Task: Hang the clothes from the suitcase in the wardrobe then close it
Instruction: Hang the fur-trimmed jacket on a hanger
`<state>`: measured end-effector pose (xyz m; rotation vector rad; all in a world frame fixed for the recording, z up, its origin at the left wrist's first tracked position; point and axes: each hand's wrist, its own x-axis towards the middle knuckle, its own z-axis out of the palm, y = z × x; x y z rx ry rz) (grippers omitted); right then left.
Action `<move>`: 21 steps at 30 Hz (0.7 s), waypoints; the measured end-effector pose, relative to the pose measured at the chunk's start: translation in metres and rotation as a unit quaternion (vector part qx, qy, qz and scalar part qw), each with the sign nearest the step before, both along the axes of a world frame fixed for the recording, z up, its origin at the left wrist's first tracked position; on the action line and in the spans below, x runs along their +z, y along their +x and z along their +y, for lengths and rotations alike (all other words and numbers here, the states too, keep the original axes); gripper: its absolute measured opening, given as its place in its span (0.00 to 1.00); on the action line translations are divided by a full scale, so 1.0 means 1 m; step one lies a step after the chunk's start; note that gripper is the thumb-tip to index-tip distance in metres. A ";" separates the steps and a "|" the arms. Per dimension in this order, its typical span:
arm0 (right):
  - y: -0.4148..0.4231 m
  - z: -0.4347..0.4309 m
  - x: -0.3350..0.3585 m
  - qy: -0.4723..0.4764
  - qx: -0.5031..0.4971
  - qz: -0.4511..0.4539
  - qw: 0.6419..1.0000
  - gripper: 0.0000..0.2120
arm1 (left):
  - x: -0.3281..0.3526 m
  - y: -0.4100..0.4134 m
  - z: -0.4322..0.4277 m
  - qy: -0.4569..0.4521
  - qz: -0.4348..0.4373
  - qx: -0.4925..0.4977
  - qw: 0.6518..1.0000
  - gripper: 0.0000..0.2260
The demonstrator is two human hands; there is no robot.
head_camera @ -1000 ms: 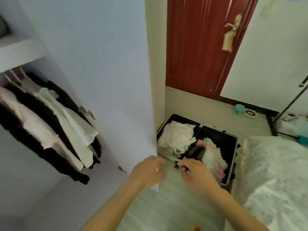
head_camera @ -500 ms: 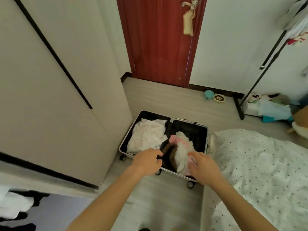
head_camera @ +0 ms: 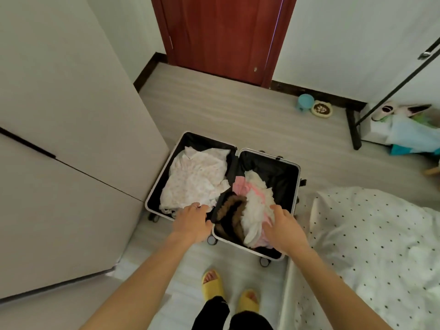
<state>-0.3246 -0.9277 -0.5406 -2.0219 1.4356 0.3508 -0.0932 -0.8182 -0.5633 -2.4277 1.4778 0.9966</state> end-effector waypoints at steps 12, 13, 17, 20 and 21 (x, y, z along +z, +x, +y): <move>0.078 -0.070 -0.368 0.154 -0.062 0.035 0.985 0.30 | -0.364 0.029 -0.059 0.040 0.014 0.043 0.998 0.24; 0.081 -0.072 -0.395 0.157 -0.080 0.029 0.984 0.31 | -0.389 0.029 -0.059 0.040 0.019 0.048 0.998 0.25; 0.086 -0.063 -0.515 0.200 -0.125 0.051 0.971 0.40 | -0.501 0.018 -0.042 0.063 0.072 0.080 0.992 0.31; 0.087 -0.046 -0.577 0.189 -0.124 0.058 0.972 0.34 | -0.553 -0.001 -0.018 0.072 0.101 0.101 0.987 0.35; 0.087 -0.047 -0.583 0.168 -0.132 0.049 0.976 0.28 | -0.556 -0.004 -0.017 0.059 0.081 0.093 0.991 0.36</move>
